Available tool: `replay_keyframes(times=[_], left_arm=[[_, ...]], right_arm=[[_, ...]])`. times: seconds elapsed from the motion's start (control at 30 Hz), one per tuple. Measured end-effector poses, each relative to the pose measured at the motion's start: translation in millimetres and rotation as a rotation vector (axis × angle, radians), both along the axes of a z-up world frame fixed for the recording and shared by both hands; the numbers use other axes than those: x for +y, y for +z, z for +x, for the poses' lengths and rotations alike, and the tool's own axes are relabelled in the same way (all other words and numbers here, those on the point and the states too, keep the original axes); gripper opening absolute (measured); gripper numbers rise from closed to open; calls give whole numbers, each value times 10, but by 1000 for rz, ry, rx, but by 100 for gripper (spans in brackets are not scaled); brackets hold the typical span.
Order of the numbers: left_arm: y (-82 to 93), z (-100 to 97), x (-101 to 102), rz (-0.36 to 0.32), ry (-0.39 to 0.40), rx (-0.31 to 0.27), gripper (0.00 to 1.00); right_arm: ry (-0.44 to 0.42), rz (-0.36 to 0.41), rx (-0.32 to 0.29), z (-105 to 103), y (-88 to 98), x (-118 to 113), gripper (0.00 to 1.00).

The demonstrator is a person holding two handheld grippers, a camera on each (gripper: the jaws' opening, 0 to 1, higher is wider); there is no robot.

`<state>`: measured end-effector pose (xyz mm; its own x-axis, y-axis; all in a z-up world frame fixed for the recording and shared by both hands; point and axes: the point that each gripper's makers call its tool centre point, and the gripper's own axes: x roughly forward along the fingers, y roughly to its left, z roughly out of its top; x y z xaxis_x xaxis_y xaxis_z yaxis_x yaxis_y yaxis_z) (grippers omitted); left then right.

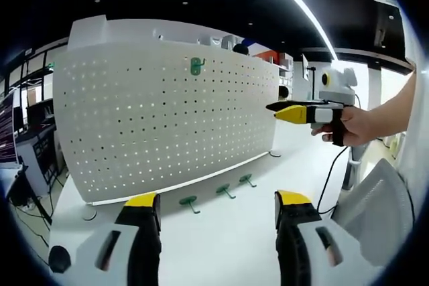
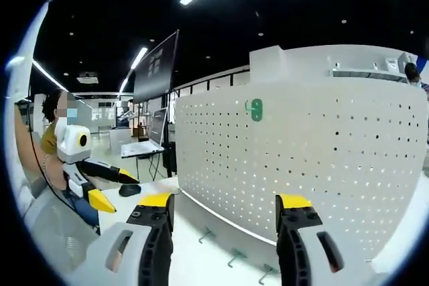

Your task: Insert the hook assembly into the mounting plate slot until the hook locks in place.

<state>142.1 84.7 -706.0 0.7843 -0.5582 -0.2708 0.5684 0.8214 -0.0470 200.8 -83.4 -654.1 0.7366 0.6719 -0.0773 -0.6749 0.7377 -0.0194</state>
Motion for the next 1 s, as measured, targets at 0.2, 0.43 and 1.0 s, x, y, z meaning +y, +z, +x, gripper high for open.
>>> replay_keyframes(times=[0.2,0.43,1.0], left_arm=[[-2,-4,7,7,-3,3,71],[-19,-3,36,7,-8,9,71],[-45,4,89,10,-11,22,72]], right_arm=[[-11,-1,19,-66,-80,-87,61],[-11,-23,41,-151,-179,-153,62],[-19,-45,98,-314,-408,-302,66]])
